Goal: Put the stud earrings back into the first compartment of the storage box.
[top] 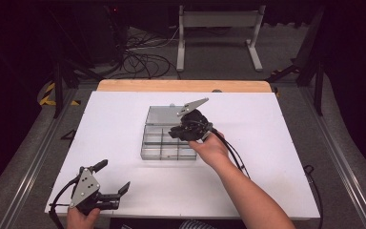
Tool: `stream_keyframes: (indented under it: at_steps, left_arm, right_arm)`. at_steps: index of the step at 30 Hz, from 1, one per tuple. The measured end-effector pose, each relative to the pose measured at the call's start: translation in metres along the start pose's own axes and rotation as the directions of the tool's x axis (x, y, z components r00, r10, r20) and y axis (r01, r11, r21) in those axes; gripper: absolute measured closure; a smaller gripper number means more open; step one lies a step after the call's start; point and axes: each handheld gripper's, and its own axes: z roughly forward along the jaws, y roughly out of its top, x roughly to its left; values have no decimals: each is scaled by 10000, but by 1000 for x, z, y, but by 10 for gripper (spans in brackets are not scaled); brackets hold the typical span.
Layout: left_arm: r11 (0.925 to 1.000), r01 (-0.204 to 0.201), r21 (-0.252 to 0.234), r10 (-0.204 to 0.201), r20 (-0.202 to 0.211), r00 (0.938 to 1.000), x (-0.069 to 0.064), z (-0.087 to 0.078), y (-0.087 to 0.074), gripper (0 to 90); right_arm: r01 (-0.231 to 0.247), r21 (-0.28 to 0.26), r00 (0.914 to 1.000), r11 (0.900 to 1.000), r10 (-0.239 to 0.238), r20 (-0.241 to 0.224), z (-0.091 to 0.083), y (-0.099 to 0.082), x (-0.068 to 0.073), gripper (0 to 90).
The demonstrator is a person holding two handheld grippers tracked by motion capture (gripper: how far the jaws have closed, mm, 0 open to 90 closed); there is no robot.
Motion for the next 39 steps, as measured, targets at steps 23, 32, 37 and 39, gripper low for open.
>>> stream_keyframes:
  at_steps: [23,32,37,39]
  left_arm:
    - [10000,-29,14,29,-11,10000,2,0,0,39]
    - [10000,-2,12,2,-9,10000,2,0,0,39]
    - [10000,-4,11,4,-14,10000,2,0,0,39]
    - [10000,62,10,-62,7,10000,2,0,-1,39]
  right_arm:
    - [-146,333,9999,9993,145,24,60,11,2,791]
    - [-260,544,9994,9982,247,259,76,10,0,790]
    - [-244,598,9991,9979,223,347,80,11,-2,786]
    - [-314,469,9987,9984,295,412,81,12,-2,643]
